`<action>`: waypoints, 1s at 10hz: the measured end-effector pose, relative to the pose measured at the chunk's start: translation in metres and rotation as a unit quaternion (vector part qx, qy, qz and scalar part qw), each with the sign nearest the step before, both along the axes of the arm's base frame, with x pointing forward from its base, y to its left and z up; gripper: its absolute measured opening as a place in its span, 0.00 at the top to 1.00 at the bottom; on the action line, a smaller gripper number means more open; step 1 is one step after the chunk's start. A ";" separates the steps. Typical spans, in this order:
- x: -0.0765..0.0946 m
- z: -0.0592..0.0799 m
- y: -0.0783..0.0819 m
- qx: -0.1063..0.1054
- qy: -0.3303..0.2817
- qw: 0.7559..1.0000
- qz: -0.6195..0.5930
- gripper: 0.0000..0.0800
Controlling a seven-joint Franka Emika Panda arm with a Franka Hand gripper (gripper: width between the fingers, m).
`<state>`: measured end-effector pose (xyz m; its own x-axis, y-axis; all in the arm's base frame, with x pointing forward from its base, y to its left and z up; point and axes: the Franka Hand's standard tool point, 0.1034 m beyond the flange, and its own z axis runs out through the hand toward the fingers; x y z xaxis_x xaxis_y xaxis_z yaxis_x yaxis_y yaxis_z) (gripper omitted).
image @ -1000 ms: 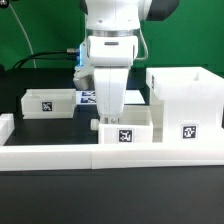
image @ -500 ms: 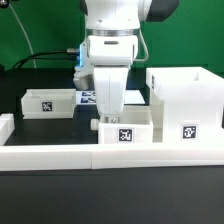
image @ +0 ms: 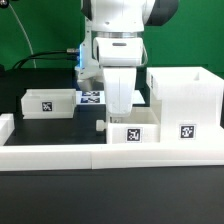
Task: Assemble drawer
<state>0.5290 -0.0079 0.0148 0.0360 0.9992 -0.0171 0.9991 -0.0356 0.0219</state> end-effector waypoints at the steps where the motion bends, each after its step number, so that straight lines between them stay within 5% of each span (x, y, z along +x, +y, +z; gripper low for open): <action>1: 0.000 0.000 0.000 0.000 0.000 1.000 -0.001 0.94; 10: -0.003 -0.001 0.011 0.002 0.009 1.000 -0.024 0.94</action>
Offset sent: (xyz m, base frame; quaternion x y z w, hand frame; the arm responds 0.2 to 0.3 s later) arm -0.0026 0.0095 -0.0005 -0.0070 -0.0021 -0.0316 0.9995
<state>0.5264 0.0030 0.0139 0.0833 0.9964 -0.0141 0.9965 -0.0833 0.0030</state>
